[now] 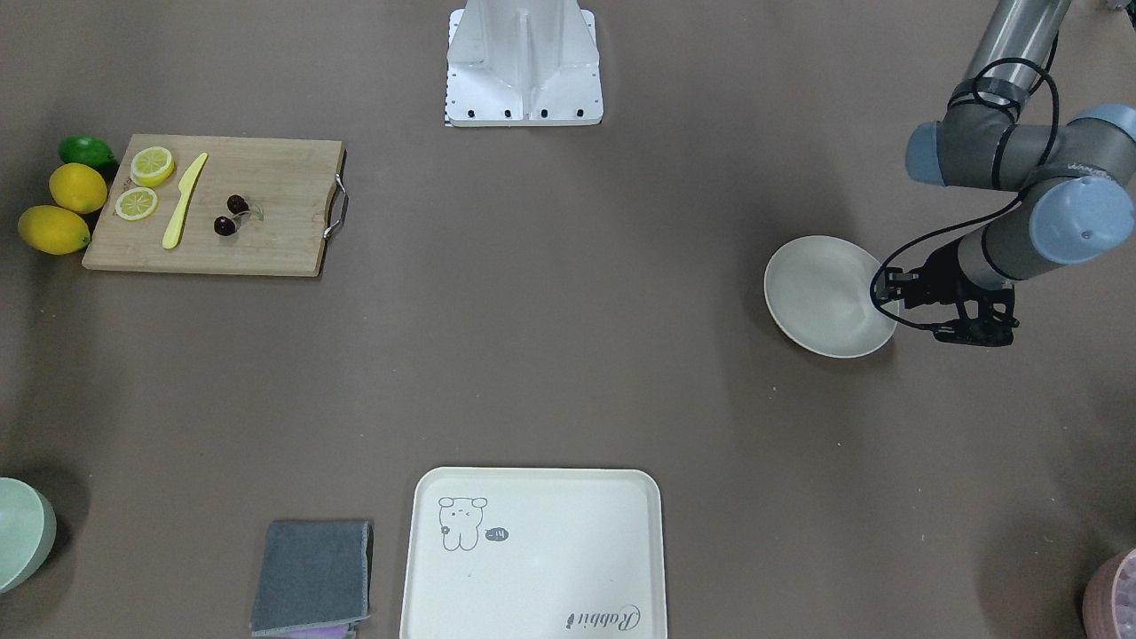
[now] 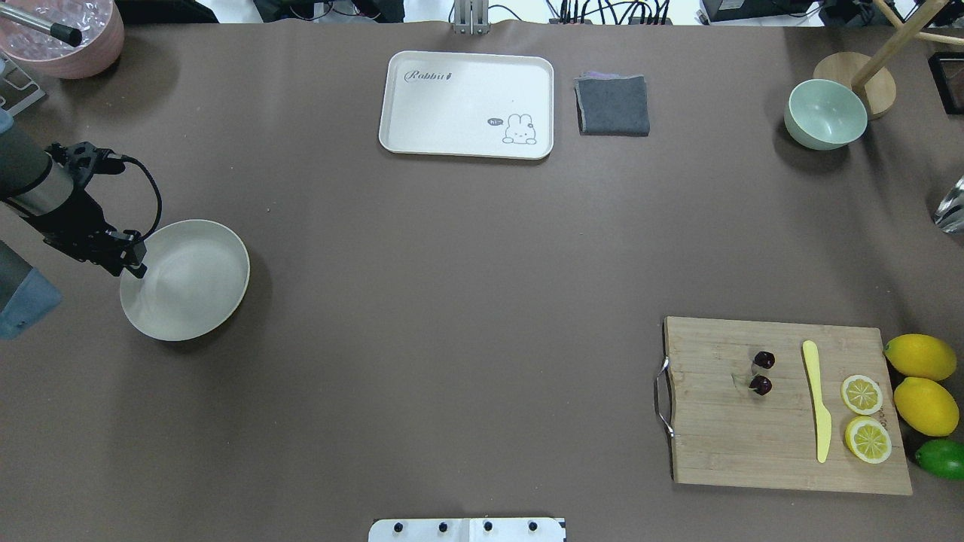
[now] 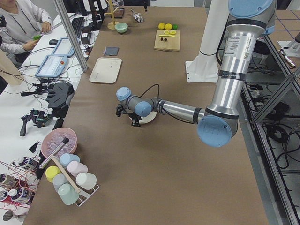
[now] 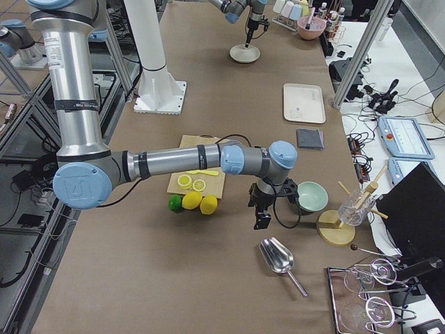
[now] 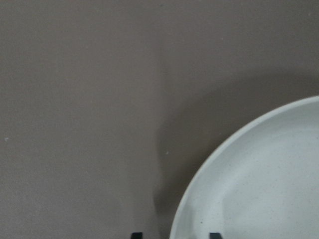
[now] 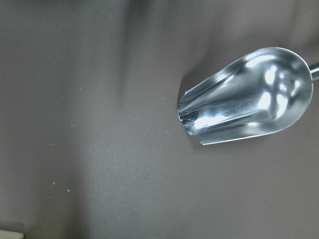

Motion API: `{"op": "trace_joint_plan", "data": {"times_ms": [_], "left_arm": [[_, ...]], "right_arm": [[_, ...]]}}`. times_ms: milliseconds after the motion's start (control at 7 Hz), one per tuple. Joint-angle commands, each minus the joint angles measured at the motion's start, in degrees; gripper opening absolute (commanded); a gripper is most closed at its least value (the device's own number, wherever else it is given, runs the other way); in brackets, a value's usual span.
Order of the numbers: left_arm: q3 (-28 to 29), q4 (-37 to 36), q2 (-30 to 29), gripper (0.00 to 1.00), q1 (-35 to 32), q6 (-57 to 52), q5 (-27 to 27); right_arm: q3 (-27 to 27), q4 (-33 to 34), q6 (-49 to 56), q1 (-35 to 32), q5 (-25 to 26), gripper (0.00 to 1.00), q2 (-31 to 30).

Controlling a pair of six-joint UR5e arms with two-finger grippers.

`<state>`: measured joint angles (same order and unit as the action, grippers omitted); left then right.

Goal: Place red cherry on plate
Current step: 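Grip the white bowl rim with the left gripper and drag it forward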

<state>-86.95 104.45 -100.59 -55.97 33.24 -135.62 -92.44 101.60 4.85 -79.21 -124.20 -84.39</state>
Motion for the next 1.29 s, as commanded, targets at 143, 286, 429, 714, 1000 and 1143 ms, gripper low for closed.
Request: {"op": "trace_joint_plan", "data": {"times_ms": [143, 286, 429, 714, 1000, 1143], "left_arm": [[0.2, -0.03, -0.39, 0.0, 0.16, 1.3, 0.01], [-0.32, -0.64, -1.18, 0.0, 0.07, 1.56, -0.43], [-0.85, -1.0, -1.79, 0.0, -0.54, 2.78, -2.52], [-1.81, -7.89, -7.83, 0.0, -3.52, 7.17, -7.72], [-2.6, -14.6, -14.43, 0.0, -3.18, 12.06, -7.29], [-2.78, -14.54, -17.33, 0.0, -1.87, 18.46, -7.2]], "right_arm": [[0.16, 0.09, 0.07, 0.02, 0.01, 1.0, 0.02], [0.07, 0.09, -0.02, 0.02, 0.01, 1.0, 0.11], [-0.02, 0.17, -0.02, 0.02, -0.07, 1.0, 0.11], [0.07, 0.44, -0.02, 0.02, -0.07, 1.0, 0.11], [0.33, 0.61, -0.02, 0.11, -0.34, 1.0, 0.02], [0.94, 0.44, -0.02, 0.11, -0.43, 1.0, 0.02]]}}
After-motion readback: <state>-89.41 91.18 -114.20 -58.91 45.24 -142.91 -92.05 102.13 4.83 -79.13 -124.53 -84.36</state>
